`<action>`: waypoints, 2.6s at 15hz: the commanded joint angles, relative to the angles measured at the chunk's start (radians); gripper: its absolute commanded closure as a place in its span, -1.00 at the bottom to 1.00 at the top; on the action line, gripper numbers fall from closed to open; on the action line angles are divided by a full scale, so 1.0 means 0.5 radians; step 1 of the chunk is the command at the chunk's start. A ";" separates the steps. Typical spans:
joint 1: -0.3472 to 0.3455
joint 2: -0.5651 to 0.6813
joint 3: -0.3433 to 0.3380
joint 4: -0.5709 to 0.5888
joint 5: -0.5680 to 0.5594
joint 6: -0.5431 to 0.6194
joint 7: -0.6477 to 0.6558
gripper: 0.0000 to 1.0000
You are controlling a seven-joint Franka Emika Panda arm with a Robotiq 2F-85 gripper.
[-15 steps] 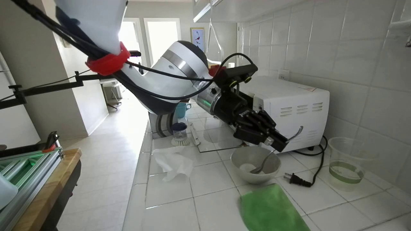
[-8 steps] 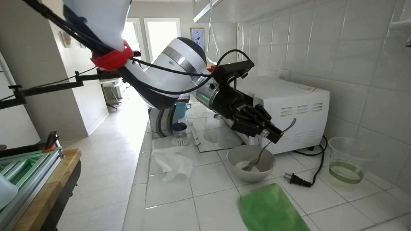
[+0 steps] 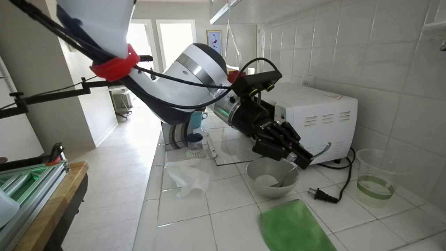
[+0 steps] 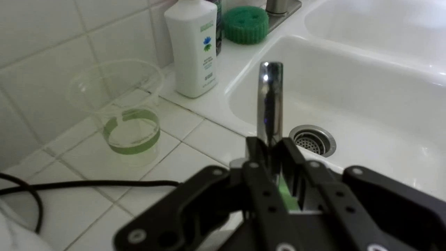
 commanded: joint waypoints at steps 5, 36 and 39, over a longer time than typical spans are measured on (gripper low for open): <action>0.033 -0.015 0.029 -0.012 0.071 -0.008 0.017 0.91; 0.026 0.035 0.111 -0.051 0.236 0.011 0.013 0.91; -0.005 0.025 0.094 -0.032 0.242 -0.006 0.011 0.91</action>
